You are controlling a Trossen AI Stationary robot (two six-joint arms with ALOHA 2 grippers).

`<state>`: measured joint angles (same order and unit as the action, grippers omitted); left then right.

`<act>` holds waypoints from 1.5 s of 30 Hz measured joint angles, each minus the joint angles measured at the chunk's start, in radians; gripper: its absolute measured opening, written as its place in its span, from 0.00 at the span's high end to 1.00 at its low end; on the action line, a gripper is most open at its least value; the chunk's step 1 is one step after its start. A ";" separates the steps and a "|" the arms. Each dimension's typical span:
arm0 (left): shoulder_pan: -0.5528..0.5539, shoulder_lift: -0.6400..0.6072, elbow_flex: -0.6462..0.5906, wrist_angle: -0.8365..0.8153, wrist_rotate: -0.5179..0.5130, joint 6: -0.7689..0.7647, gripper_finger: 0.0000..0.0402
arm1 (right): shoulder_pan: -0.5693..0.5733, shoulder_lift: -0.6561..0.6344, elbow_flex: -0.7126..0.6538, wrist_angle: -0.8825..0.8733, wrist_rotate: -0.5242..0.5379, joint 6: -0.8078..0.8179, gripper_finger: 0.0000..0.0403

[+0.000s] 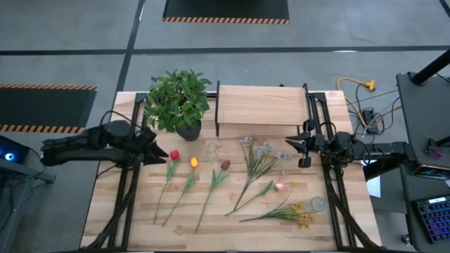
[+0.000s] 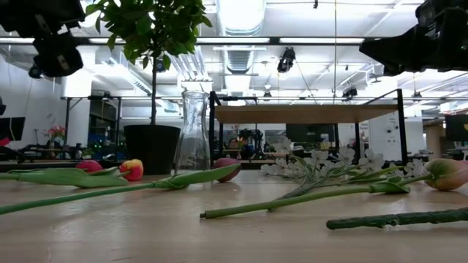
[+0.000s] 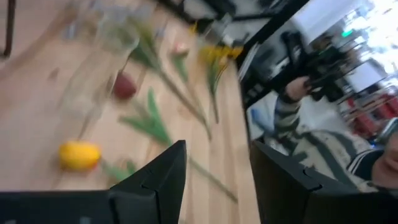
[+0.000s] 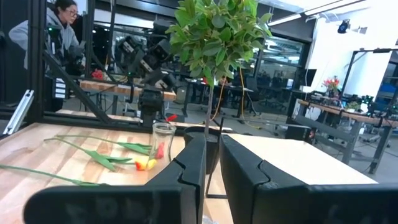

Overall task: Pick and place flowers into a vace then onto a shelf
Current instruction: Put the red flower into the top transparent vase

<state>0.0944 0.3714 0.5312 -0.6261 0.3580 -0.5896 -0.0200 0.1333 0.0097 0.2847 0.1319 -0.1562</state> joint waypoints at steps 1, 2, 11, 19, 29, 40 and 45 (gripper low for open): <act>0.000 0.019 0.018 -0.034 0.000 0.000 0.60 | 0.000 0.000 0.000 0.000 0.000 0.000 0.90; 0.000 0.038 0.033 -0.067 0.000 0.000 0.60 | 0.000 0.000 0.000 0.000 0.000 0.000 0.91; -0.027 0.113 0.070 -0.222 -0.001 -0.147 0.60 | 0.000 0.000 0.000 0.004 0.001 -0.016 0.90; -0.147 0.142 0.053 -0.224 -0.056 -0.376 0.60 | 0.000 0.000 0.000 0.017 0.001 -0.082 0.90; -0.385 0.360 0.089 -0.222 -0.152 -0.636 0.60 | 0.000 0.000 0.000 0.042 0.001 -0.084 0.91; -0.552 0.607 0.093 -0.223 -0.226 -0.829 0.60 | 0.000 0.000 0.000 0.044 0.001 -0.088 0.90; -0.554 0.683 0.093 -0.223 -0.265 -0.911 0.60 | 0.000 0.000 0.000 0.044 0.001 -0.088 0.90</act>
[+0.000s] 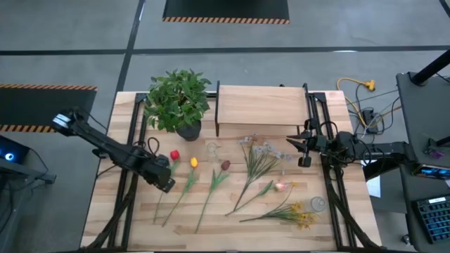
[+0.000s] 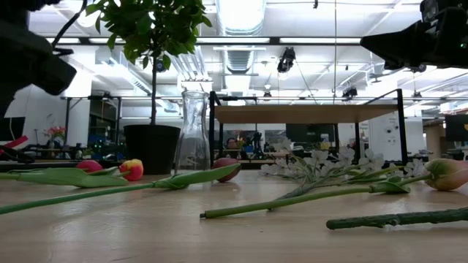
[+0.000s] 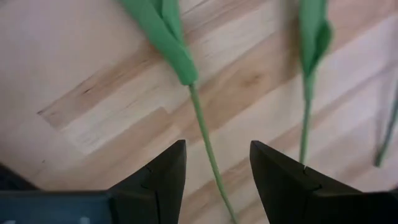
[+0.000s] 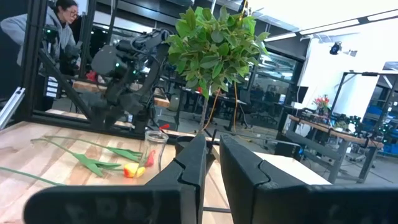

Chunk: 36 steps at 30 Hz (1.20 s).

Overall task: Pick and place flowers into a vace then onto a shelf
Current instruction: Put the red flower into the top transparent vase

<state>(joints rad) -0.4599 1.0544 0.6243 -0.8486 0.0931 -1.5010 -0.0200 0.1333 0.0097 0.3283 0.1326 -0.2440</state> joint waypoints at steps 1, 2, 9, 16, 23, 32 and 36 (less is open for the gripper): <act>0.000 0.014 0.000 0.000 0.000 -0.001 0.60 | 0.000 0.000 0.000 0.000 0.000 -0.001 0.90; 0.000 0.028 0.000 0.000 0.000 -0.002 0.60 | 0.000 0.000 0.000 0.000 0.000 -0.001 0.90; 0.000 0.135 0.000 0.020 -0.026 -0.028 0.60 | 0.000 0.000 0.000 -0.001 0.000 0.000 0.90; 0.000 0.225 0.000 0.053 -0.025 -0.028 0.60 | 0.000 0.000 0.000 -0.003 0.000 -0.002 0.91; 0.000 0.293 -0.001 0.114 -0.025 -0.001 0.60 | 0.000 0.000 0.000 -0.011 0.000 -0.001 0.91; -0.007 0.341 0.000 0.121 -0.039 0.089 0.65 | 0.000 0.000 0.000 -0.018 0.000 0.000 0.91; -0.006 0.330 0.000 0.114 -0.041 0.112 0.77 | 0.000 0.000 0.000 -0.018 0.000 0.000 0.91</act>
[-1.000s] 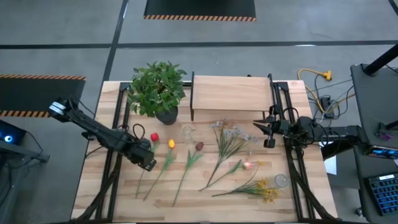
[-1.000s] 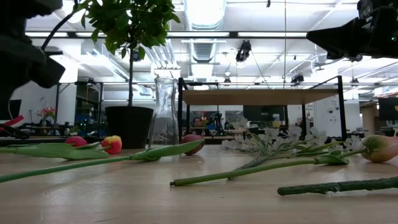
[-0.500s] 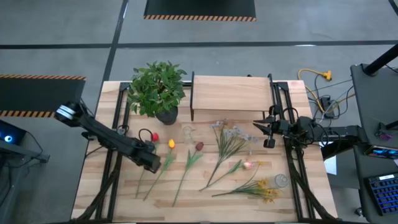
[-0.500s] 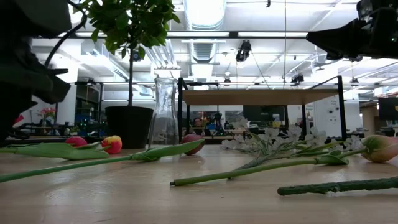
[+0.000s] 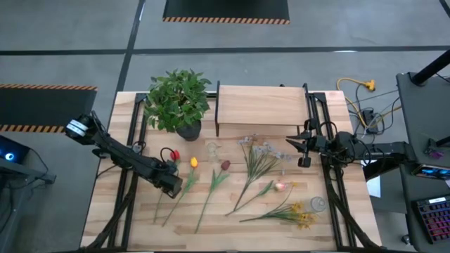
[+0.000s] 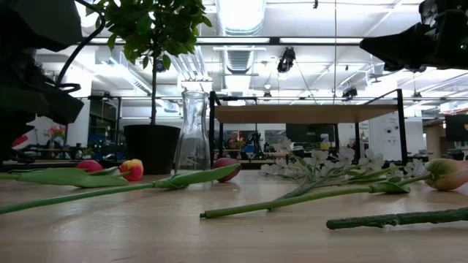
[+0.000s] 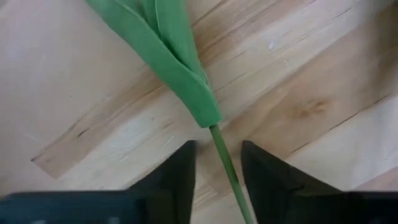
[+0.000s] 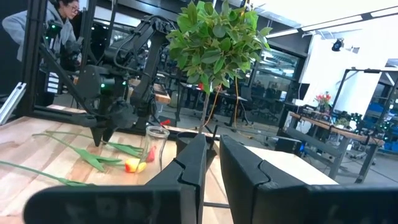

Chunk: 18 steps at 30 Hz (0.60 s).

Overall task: Pick and place flowers into a vace then onto a shelf
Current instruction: Put the red flower into the top transparent vase

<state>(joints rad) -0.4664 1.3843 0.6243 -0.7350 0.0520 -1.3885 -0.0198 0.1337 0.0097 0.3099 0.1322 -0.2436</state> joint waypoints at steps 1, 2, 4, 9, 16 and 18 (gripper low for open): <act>0.000 -0.002 0.000 0.000 -0.001 0.008 0.80 | 0.000 0.000 0.000 0.000 0.000 0.000 0.90; 0.000 -0.007 0.000 0.000 -0.002 0.022 0.83 | 0.000 0.000 0.000 0.000 0.000 0.000 0.90; 0.000 -0.013 -0.001 0.000 -0.003 0.045 0.90 | 0.000 0.000 0.000 0.000 0.000 0.000 0.91; 0.000 -0.038 -0.004 -0.002 0.014 0.102 0.99 | 0.000 0.000 0.000 -0.001 0.000 0.000 0.91; 0.000 -0.130 0.030 -0.026 0.032 0.193 1.00 | 0.000 0.000 0.000 -0.008 0.000 0.000 0.90; 0.000 -0.167 0.051 -0.052 0.034 0.220 1.00 | 0.000 0.000 0.000 -0.008 0.000 0.000 0.91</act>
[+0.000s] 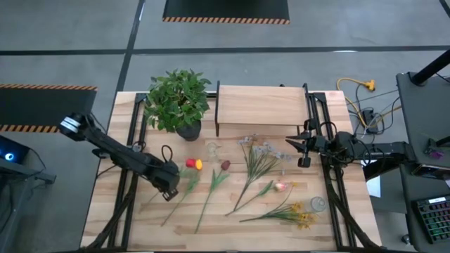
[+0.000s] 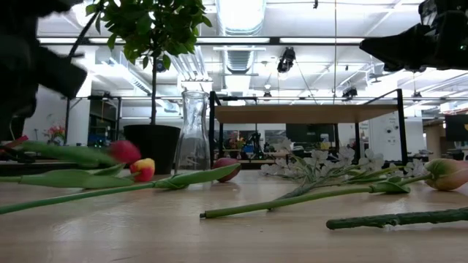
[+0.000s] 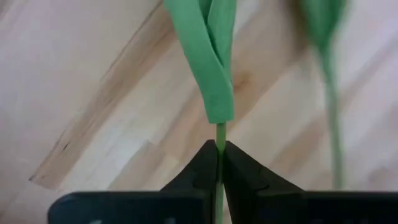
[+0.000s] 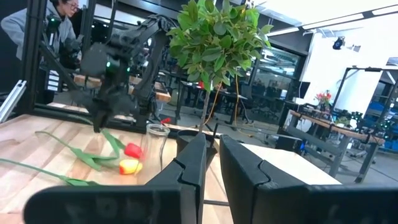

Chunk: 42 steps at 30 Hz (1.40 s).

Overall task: Pick and place flowers into a vace then onto a shelf
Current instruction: Put the red flower into the top transparent vase

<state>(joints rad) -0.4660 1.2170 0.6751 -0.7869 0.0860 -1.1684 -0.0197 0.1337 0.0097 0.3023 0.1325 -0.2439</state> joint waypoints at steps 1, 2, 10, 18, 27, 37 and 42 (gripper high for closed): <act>0.000 -0.018 0.011 -0.007 0.000 0.018 1.00 | 0.000 0.000 0.000 0.000 0.000 0.000 0.90; 0.000 -0.038 0.025 -0.018 -0.003 0.033 1.00 | 0.000 0.000 0.000 0.000 0.000 0.000 0.91; 0.000 -0.150 0.119 0.026 -0.156 0.252 1.00 | 0.000 0.000 0.000 -0.002 0.000 0.000 0.90; 0.001 -0.145 0.114 0.481 -0.344 0.700 1.00 | 0.000 0.000 0.000 -0.008 0.000 0.000 0.90; 0.012 -0.067 0.109 0.873 -0.768 1.153 1.00 | 0.000 0.000 0.000 -0.015 0.000 0.000 0.90; 0.083 -0.016 0.109 1.151 -0.804 1.351 1.00 | 0.000 0.000 0.000 -0.016 0.000 0.000 0.91; 0.119 -0.022 0.108 1.152 -0.804 1.374 1.00 | 0.000 0.000 0.000 -0.016 0.000 0.000 0.90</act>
<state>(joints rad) -0.3471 1.1947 0.7834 0.3651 -0.7181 0.2054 -0.0196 0.1333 0.0097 0.2859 0.1322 -0.2436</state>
